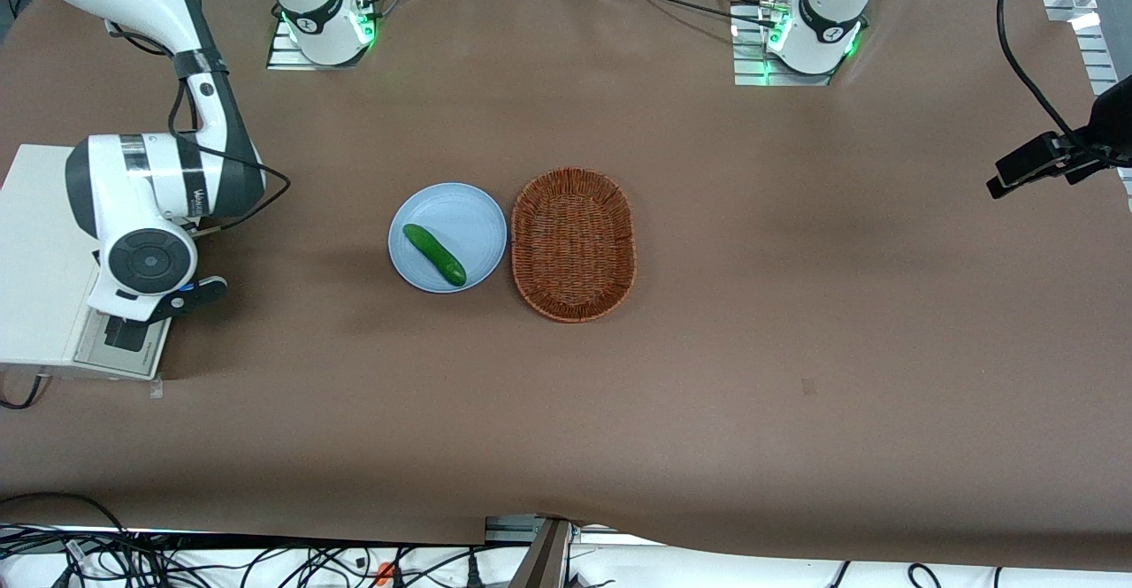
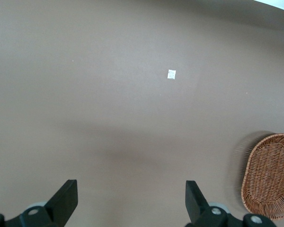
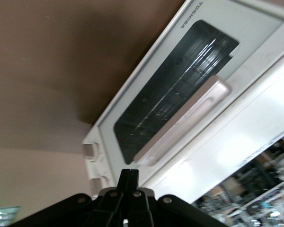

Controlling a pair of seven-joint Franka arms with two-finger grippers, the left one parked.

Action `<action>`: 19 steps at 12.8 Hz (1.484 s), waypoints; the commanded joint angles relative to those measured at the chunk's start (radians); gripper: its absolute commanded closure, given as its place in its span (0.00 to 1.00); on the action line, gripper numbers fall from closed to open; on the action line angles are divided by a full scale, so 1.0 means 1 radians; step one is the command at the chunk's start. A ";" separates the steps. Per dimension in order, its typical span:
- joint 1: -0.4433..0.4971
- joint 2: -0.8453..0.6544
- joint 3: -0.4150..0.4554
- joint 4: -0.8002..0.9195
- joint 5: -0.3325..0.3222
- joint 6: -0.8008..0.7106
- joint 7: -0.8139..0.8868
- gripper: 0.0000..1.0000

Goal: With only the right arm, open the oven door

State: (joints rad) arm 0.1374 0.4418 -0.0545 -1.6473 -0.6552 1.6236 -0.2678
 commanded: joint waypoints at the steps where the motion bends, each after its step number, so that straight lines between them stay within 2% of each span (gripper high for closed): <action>1: -0.007 -0.002 -0.001 -0.029 -0.084 0.051 -0.077 1.00; 2: -0.007 -0.002 -0.002 -0.046 -0.108 0.079 -0.077 1.00; 6: -0.018 -0.003 -0.034 -0.075 -0.138 0.145 -0.117 1.00; 9: -0.019 -0.006 -0.070 -0.088 -0.138 0.183 -0.168 1.00; 19: -0.024 0.012 -0.071 -0.089 -0.126 0.208 -0.165 1.00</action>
State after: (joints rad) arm 0.1195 0.4535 -0.1272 -1.7261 -0.7748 1.8163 -0.4264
